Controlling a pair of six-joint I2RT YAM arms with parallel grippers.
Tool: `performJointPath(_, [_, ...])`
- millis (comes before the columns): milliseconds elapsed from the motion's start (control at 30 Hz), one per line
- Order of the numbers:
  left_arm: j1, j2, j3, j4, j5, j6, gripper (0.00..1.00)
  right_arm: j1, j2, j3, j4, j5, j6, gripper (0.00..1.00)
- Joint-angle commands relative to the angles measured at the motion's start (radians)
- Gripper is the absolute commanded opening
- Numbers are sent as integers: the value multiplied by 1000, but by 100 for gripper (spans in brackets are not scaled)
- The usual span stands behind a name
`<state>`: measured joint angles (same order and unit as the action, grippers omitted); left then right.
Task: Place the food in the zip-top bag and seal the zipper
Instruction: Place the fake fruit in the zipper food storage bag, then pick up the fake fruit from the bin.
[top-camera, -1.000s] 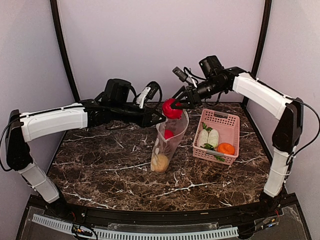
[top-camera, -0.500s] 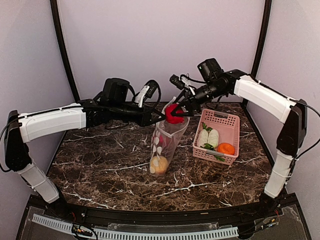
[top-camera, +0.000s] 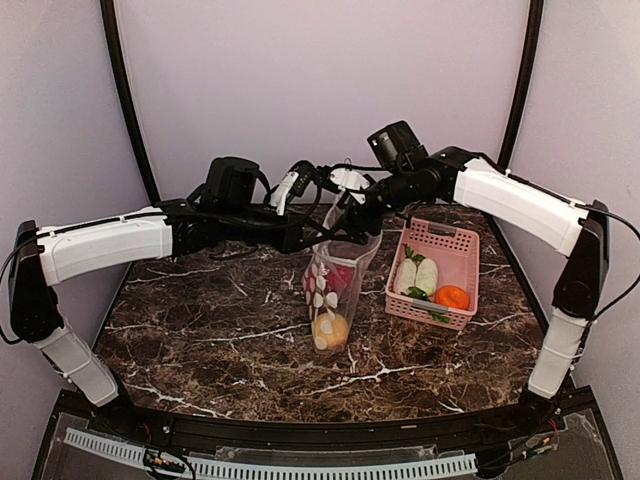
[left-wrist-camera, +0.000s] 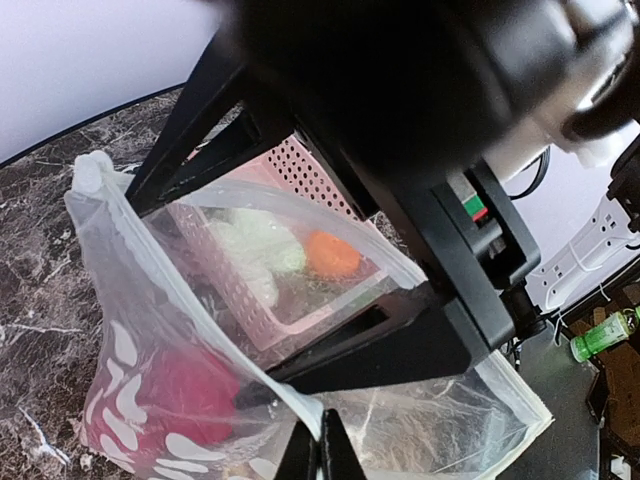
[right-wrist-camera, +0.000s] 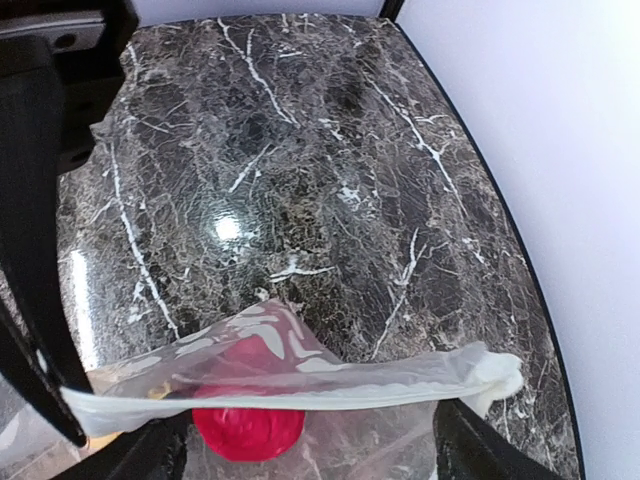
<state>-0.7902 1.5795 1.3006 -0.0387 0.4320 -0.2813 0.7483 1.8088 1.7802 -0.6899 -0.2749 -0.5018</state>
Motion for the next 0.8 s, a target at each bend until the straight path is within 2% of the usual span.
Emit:
performJointPath(0, [-4, -26, -11, 22, -5, -4, 1, 13, 10, 24, 70, 129, 11, 85])
performJointPath(267, [-4, -18, -4, -6, -48, 5, 1, 14, -90, 4, -1, -31, 6, 85])
performJointPath(467, [-4, -1, 3, -16, -43, 7, 1, -2, -168, -4, -28, -65, -40, 86])
performJointPath(633, [-4, 1, 9, -31, -52, 20, 1, -88, -225, -60, -27, -119, -7, 85])
performJointPath(767, [-4, -3, 10, -36, -63, 26, 1, -201, -262, -126, -33, -151, -20, 85])
